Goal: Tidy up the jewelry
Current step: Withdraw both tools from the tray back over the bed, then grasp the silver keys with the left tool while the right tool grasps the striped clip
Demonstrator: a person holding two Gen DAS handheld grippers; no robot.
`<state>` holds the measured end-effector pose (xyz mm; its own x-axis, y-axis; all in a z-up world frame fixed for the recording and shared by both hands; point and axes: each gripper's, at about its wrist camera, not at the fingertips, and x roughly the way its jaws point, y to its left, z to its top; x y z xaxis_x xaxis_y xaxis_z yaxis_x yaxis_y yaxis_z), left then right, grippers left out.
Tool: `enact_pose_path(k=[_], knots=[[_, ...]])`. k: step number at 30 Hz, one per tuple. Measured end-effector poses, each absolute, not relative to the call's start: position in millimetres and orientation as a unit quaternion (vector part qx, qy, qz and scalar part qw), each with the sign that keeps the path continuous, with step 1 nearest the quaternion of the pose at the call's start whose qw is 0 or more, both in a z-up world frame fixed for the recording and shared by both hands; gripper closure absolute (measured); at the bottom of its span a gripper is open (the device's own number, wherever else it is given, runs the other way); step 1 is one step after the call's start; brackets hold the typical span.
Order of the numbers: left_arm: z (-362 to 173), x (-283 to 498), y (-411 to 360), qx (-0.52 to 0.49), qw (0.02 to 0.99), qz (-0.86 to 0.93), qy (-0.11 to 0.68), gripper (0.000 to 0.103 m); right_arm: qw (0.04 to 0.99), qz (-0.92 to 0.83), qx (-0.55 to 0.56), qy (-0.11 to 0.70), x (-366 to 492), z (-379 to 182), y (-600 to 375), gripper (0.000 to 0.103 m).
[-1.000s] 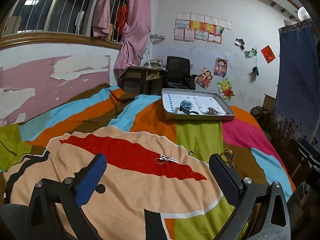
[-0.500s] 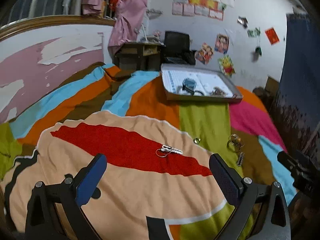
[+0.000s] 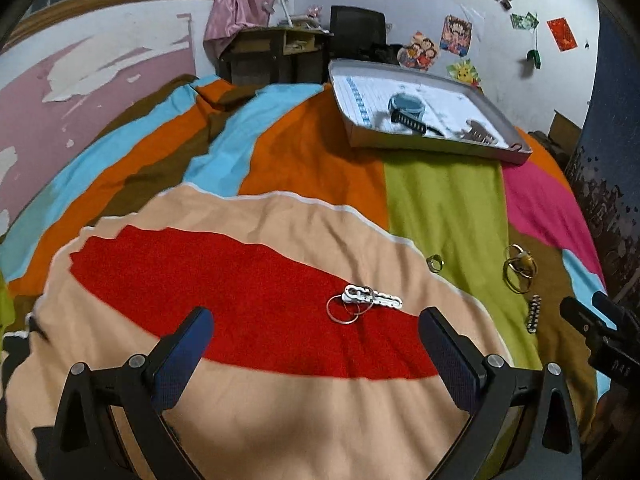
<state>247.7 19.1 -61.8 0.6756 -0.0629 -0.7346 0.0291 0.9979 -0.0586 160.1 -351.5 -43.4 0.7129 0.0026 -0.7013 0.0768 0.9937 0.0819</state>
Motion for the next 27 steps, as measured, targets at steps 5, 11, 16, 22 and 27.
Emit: enact_pose_path(k=[5, 11, 16, 22, 27], knots=[[-83, 270, 12, -0.003, 0.914, -0.040, 0.403, 0.000, 0.919, -0.052, 0.073, 0.384, 176, -62, -357, 0.002], [-106, 284, 9, 0.001, 0.905, -0.064, 0.421, 0.011, 0.906, -0.062, 0.102, 0.405, 187, -83, -363, 0.012], [-121, 291, 3, 0.007, 0.890, -0.085, 0.449, 0.038, 0.889, -0.041, 0.132, 0.437, 194, -103, -363, 0.038], [-125, 293, 4, 0.006, 0.888, -0.094, 0.450, 0.064, 0.886, -0.024, 0.133, 0.443, 202, -113, -353, 0.063], [-126, 292, 5, -0.010, 0.879, -0.116, 0.463, 0.090, 0.877, -0.008, 0.159, 0.453, 205, -120, -354, 0.089]])
